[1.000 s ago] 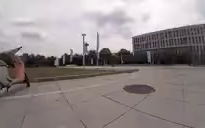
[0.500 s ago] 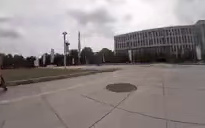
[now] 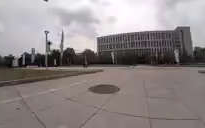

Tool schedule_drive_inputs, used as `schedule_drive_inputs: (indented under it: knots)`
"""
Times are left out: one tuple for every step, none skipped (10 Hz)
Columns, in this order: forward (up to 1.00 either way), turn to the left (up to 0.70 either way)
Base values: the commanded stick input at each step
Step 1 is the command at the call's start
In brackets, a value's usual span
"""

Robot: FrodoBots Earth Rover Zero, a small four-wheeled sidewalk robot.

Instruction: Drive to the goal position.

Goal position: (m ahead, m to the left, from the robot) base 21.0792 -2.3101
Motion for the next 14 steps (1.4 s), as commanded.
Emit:
schedule_drive_inputs:
  knots:
    - [0.0,-0.27]
    - [0.0,0.0]
    - [0.0,0.0]
    - [0.0,0.0]
    - [0.48,0.0]
    - [0.6,0.0]
    - [0.6,0.0]
    - [0.6,0.0]
    - [0.6,0.0]
    - [0.6,0.0]
    - [0.6,0.0]
    - [0.6,0.0]
    - [0.6,0.0]
    - [0.6,-0.01]
